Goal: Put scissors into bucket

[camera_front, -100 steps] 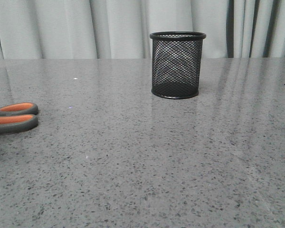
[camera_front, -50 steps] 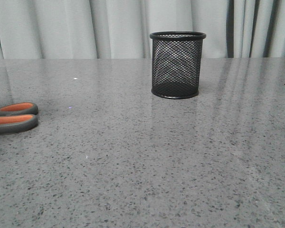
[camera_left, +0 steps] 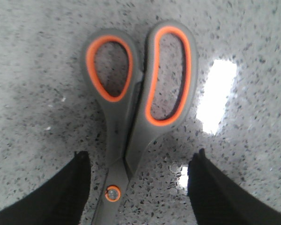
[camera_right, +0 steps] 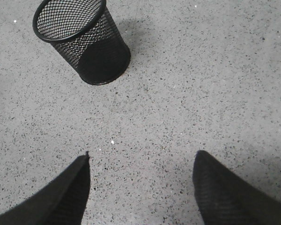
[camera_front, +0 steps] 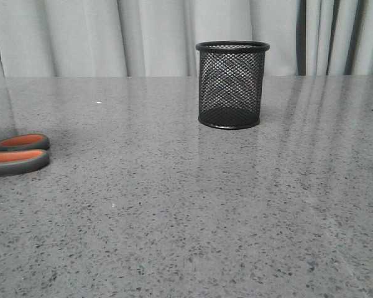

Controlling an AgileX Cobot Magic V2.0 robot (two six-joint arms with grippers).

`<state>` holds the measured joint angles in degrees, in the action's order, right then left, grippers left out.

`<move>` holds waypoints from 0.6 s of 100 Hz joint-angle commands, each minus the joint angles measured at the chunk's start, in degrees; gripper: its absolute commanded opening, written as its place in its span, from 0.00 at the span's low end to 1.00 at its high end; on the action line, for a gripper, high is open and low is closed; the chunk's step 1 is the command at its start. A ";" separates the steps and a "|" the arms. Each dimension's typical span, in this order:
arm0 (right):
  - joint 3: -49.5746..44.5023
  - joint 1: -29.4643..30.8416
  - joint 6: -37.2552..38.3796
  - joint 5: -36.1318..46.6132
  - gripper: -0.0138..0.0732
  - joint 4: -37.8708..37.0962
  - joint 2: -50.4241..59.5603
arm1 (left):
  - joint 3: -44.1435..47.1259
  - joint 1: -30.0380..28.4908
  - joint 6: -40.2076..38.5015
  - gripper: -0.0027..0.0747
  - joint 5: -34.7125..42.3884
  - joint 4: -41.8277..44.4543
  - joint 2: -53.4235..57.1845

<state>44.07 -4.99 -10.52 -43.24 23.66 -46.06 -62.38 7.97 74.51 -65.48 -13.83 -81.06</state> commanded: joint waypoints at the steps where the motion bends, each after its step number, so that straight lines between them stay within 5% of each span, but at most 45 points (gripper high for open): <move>1: 2.01 0.37 -0.61 3.41 0.65 0.40 -0.10 | -1.86 1.18 0.84 0.58 1.00 1.62 0.13; 60: 2.01 0.37 -0.61 3.54 0.65 0.40 -0.10 | -2.11 2.04 4.16 0.58 3.97 3.97 -5.56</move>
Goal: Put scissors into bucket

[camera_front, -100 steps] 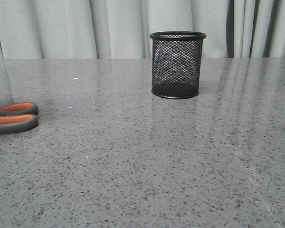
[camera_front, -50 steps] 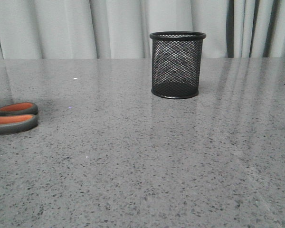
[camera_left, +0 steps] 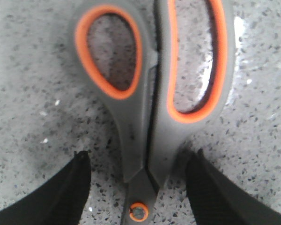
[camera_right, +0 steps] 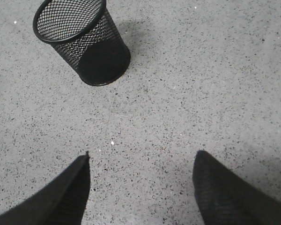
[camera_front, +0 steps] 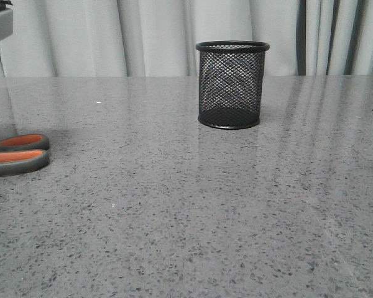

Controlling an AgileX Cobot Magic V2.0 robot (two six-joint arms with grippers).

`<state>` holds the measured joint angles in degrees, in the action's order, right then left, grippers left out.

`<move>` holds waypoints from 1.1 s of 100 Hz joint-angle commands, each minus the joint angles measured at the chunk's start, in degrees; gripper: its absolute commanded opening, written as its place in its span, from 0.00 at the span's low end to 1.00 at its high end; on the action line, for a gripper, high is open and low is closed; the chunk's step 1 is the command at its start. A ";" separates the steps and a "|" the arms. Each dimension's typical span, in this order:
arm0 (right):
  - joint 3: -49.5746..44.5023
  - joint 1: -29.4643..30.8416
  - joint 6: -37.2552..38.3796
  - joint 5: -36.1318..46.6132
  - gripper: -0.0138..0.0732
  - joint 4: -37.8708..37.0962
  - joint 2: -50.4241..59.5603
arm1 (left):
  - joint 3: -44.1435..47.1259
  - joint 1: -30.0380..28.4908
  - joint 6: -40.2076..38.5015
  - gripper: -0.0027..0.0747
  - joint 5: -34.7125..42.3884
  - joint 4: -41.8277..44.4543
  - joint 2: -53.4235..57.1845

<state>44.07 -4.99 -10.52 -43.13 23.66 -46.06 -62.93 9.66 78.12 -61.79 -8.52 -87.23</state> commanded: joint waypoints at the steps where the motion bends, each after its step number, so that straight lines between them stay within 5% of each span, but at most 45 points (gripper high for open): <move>1: 2.01 0.37 -0.61 3.43 0.65 0.40 -0.10 | -1.57 0.36 0.53 0.58 0.00 -1.33 0.48; 74: 1.91 0.37 -0.61 3.43 0.65 0.40 -0.10 | -1.57 0.25 4.41 0.58 -9.77 -6.26 -1.17; 110: 1.91 0.37 -0.61 3.11 0.65 0.40 -0.10 | -1.57 0.25 5.16 0.58 -7.74 -6.75 -1.17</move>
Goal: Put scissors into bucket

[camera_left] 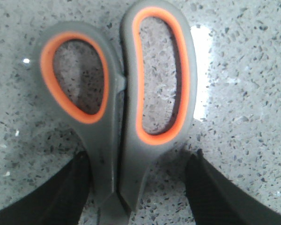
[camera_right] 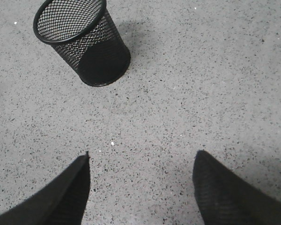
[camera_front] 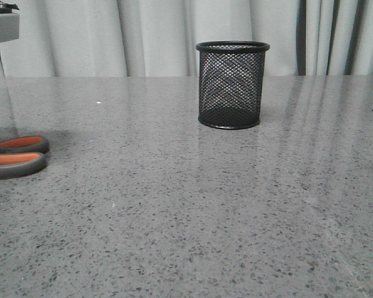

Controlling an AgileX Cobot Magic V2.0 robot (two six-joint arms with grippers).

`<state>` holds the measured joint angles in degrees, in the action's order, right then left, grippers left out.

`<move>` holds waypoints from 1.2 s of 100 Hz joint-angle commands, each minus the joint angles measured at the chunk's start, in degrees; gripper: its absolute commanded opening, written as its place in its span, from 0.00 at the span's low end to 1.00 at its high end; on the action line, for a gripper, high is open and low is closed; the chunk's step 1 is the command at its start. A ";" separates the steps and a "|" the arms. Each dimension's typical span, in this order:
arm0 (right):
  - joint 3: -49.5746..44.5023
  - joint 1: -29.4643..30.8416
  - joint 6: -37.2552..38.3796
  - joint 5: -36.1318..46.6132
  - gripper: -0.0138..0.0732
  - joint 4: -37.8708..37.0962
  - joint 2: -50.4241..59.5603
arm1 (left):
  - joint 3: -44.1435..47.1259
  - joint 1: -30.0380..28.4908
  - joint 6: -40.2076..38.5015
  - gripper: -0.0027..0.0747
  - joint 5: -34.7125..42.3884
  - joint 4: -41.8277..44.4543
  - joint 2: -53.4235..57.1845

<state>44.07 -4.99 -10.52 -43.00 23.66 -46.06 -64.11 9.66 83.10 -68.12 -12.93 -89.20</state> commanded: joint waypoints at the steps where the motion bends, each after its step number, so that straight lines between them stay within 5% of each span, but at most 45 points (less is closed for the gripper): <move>1: 1.91 0.37 -0.61 2.98 0.65 0.40 -0.10 | -0.38 0.25 0.18 0.58 -1.41 -2.45 0.79; 14: 1.91 0.37 -0.61 2.98 0.65 0.40 -0.10 | -0.38 0.25 1.14 0.53 -1.53 -2.24 0.79; 48: 1.91 0.37 -0.61 2.87 0.65 0.40 -0.10 | -0.38 0.25 2.75 0.01 1.22 -2.24 0.79; 80: 1.91 0.37 -0.61 2.87 0.65 0.40 -0.10 | -2.64 0.25 -3.00 0.01 -0.64 -2.39 1.46; 120: 2.39 0.37 -0.61 2.87 0.65 3.33 -0.10 | -22.55 0.25 -9.80 0.01 -3.79 -3.19 9.66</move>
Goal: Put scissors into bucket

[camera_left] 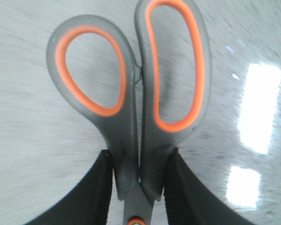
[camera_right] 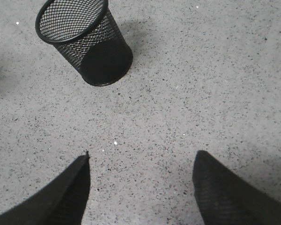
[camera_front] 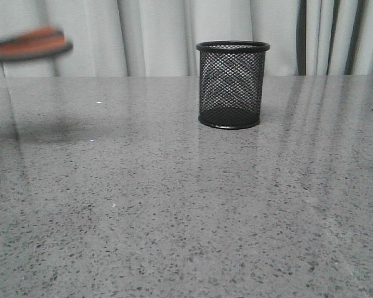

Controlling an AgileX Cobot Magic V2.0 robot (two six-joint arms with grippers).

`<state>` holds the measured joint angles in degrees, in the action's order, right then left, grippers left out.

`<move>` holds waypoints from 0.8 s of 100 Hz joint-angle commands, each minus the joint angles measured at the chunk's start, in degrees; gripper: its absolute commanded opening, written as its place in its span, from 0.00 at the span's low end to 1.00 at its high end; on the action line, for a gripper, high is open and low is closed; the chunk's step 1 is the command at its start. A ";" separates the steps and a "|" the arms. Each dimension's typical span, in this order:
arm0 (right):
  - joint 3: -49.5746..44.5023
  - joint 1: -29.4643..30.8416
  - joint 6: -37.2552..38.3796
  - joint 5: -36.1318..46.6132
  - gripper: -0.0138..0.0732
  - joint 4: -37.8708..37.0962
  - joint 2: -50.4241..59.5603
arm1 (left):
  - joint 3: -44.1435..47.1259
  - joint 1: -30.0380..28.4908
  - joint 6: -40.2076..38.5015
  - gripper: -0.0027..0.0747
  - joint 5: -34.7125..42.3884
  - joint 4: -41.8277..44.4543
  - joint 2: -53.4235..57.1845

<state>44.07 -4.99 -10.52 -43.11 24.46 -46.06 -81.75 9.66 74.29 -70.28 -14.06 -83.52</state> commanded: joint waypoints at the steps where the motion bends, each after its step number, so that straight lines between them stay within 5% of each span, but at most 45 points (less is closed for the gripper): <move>1: 2.50 0.37 -0.61 2.98 0.65 2.83 -0.10 | -5.54 0.25 -0.99 0.01 -1.63 -2.06 4.31; 29: 8.03 0.27 -5.68 2.98 0.65 15.63 -0.10 | -12.32 2.64 -2.58 0.01 -0.26 -1.92 9.98; 52: 12.51 0.27 -15.24 1.87 0.65 34.38 -0.66 | -12.45 10.06 -5.90 0.01 6.80 -0.97 11.77; 80: 16.21 0.27 -18.96 -3.91 0.65 45.60 -3.62 | -12.45 20.39 -6.02 0.01 12.02 -0.88 11.77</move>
<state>57.32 -4.99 -27.85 -46.37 64.28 -48.74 -92.46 27.30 69.11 -64.07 -13.58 -73.35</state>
